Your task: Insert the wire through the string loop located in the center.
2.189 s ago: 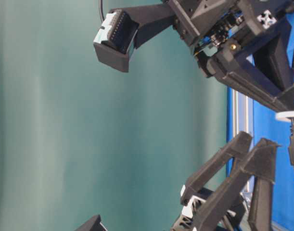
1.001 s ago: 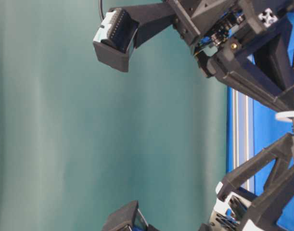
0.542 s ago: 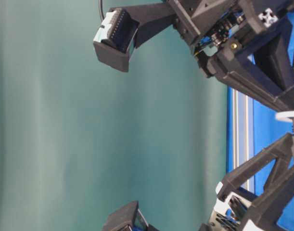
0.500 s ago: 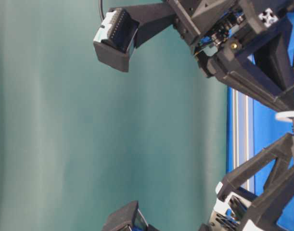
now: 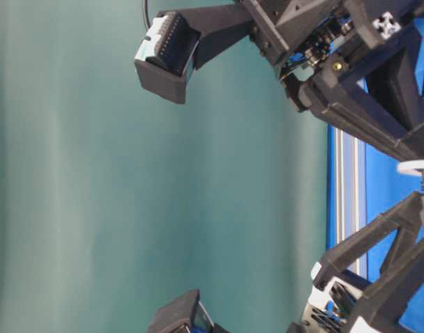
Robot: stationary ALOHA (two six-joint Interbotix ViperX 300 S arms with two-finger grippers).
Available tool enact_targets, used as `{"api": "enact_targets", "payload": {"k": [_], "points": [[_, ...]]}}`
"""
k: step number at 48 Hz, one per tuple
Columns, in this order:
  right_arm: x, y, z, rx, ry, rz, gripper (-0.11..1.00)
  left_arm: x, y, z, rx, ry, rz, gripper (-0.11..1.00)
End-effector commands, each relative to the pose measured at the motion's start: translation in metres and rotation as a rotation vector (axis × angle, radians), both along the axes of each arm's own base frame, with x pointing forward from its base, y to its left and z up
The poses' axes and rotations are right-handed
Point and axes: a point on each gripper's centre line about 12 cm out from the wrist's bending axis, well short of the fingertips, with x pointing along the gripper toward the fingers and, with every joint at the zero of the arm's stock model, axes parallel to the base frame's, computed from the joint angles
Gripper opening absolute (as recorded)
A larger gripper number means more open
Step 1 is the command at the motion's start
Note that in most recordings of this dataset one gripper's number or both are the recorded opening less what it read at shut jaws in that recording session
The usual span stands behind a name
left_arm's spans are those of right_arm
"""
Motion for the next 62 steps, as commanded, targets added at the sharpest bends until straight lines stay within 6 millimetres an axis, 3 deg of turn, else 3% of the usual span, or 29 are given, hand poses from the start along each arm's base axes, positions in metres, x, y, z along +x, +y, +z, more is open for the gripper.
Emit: {"api": "enact_targets", "payload": {"k": [1, 29, 32, 39, 42, 62], "points": [[0.005, 0.0, 0.01, 0.001, -0.038, 0.001, -0.02, 0.003, -0.001, 0.009, -0.002, -0.031, -0.003, 0.87], [0.005, 0.0, 0.011, 0.001, -0.041, 0.0, -0.02, 0.003, 0.002, 0.006, -0.004, -0.003, 0.008, 0.75], [0.005, 0.0, 0.011, 0.001, -0.041, 0.0, -0.02, 0.004, 0.003, 0.004, -0.003, 0.022, 0.011, 0.65], [0.005, 0.0, 0.011, 0.001, -0.041, 0.0, -0.02, 0.007, 0.009, 0.003, -0.002, 0.042, 0.026, 0.22], [0.005, 0.0, 0.011, 0.001, -0.041, 0.0, -0.02, 0.008, 0.011, 0.005, -0.003, 0.037, 0.032, 0.09], [0.005, 0.001, 0.011, -0.003, -0.042, 0.007, -0.02, 0.009, 0.014, 0.004, -0.003, 0.042, 0.04, 0.09]]}}
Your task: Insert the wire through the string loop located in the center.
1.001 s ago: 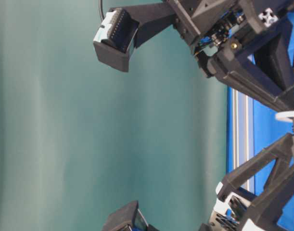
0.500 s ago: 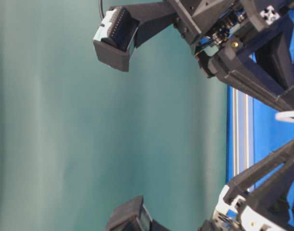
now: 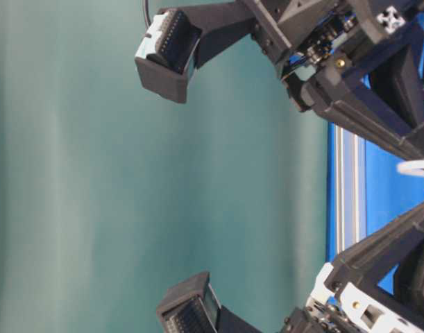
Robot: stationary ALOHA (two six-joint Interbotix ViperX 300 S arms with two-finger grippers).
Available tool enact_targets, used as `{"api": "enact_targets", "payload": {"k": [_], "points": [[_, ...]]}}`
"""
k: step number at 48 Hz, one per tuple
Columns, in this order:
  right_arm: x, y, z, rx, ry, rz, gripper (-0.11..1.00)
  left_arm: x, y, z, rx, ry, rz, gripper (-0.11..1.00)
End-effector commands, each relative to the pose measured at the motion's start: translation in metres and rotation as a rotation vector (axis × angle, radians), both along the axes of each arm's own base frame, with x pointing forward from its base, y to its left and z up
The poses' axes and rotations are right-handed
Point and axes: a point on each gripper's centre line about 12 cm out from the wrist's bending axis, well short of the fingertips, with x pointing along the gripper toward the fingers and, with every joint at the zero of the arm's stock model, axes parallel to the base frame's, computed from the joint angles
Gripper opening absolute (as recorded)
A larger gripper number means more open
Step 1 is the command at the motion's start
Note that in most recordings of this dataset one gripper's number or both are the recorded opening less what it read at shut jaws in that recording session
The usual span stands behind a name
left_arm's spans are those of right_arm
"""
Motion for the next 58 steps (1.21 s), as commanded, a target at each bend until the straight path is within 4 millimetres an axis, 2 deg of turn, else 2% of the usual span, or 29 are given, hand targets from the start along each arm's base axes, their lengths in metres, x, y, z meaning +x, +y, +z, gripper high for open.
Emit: {"api": "enact_targets", "payload": {"k": [1, 14, 17, 22, 31, 35, 50, 58], "points": [[0.006, 0.0, 0.011, 0.001, -0.043, 0.0, -0.02, 0.005, -0.001, 0.009, -0.001, -0.032, -0.003, 0.09], [0.005, 0.0, 0.011, -0.002, -0.04, 0.003, -0.02, 0.005, -0.001, 0.009, -0.001, -0.029, -0.002, 0.09], [0.006, 0.0, 0.011, 0.0, -0.04, 0.003, 0.03, 0.005, -0.001, 0.009, -0.001, -0.031, -0.002, 0.09], [0.006, 0.0, 0.011, 0.007, -0.04, -0.003, 0.24, 0.005, -0.001, 0.009, -0.001, -0.032, -0.002, 0.09], [0.006, 0.0, 0.013, 0.007, -0.043, -0.002, 0.79, 0.005, -0.001, 0.009, -0.001, -0.032, -0.002, 0.09], [0.005, 0.001, 0.014, 0.007, -0.046, 0.0, 0.94, 0.005, -0.001, 0.009, -0.001, -0.032, -0.002, 0.09], [0.003, 0.002, 0.015, 0.007, -0.043, 0.003, 0.95, 0.003, 0.0, 0.009, 0.001, -0.026, -0.003, 0.09], [0.003, 0.003, 0.014, 0.007, -0.04, 0.005, 0.95, -0.012, 0.001, 0.01, 0.002, -0.009, -0.003, 0.09]]}}
